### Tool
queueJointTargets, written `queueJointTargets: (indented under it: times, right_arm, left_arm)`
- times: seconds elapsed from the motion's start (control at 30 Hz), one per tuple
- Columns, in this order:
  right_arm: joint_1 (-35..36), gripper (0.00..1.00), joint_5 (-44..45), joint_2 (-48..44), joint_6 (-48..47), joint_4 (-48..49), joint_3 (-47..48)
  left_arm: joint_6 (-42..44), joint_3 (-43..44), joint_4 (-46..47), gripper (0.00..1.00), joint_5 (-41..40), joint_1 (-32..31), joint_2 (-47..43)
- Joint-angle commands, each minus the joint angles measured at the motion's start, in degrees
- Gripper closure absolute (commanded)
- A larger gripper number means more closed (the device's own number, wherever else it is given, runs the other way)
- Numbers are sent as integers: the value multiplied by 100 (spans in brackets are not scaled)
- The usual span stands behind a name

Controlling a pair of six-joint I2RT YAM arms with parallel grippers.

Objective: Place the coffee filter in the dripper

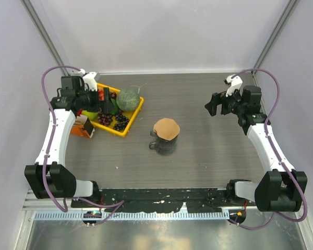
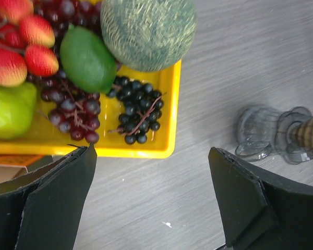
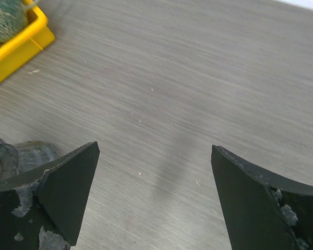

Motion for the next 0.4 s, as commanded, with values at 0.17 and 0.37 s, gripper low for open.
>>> queueJointTargets:
  times: [0.17,0.37]
  right_arm:
    - [-4,4,439,-351,-89,268,-363]
    - [-4,5,272,-430,-168,294,-336]
  left_arm:
    - [66,-766,338,1,-1219,-455,-379]
    - [155,-775,549,1,-1430,-630,-485]
